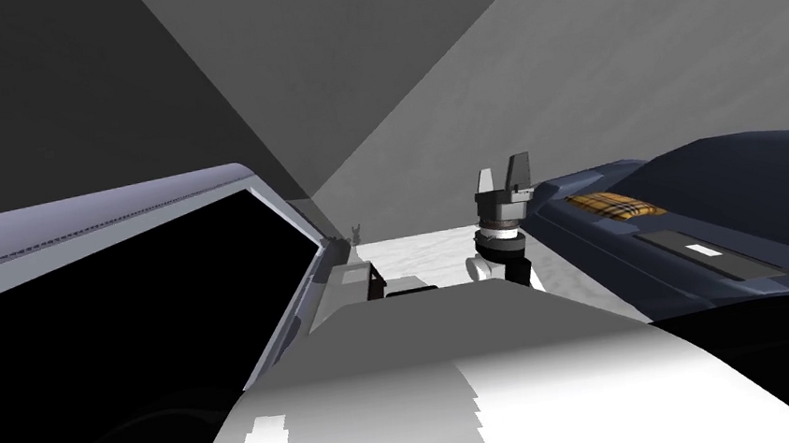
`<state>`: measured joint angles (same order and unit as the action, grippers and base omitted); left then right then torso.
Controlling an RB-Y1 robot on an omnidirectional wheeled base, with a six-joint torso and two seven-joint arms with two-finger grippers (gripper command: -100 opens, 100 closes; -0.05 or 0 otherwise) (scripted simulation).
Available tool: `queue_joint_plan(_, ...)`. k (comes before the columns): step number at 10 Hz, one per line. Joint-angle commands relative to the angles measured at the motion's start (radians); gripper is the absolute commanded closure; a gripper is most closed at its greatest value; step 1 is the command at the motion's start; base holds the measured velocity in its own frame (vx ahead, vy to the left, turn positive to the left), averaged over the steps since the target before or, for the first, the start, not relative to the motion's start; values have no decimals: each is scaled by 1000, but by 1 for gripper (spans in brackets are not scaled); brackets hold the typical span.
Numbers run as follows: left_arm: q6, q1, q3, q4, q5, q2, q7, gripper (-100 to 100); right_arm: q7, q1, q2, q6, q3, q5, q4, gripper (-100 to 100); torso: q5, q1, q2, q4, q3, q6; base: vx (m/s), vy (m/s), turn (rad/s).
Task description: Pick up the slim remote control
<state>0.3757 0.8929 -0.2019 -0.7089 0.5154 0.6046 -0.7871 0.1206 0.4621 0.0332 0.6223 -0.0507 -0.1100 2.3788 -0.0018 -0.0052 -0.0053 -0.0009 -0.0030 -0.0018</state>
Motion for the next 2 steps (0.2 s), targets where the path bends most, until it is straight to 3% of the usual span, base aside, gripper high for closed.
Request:
queue_joint_plan(1,0,0,0,0,0,0,0,100,0,0,0,0,0,0,0,0,0,0,0,0,0,0,11,-21,3)
queue_joint_plan(2,3,2,1,0,1,2,-2,0,0,0,0,0,0,0,0,0,1,1,0,0,0,0,0,0,0)
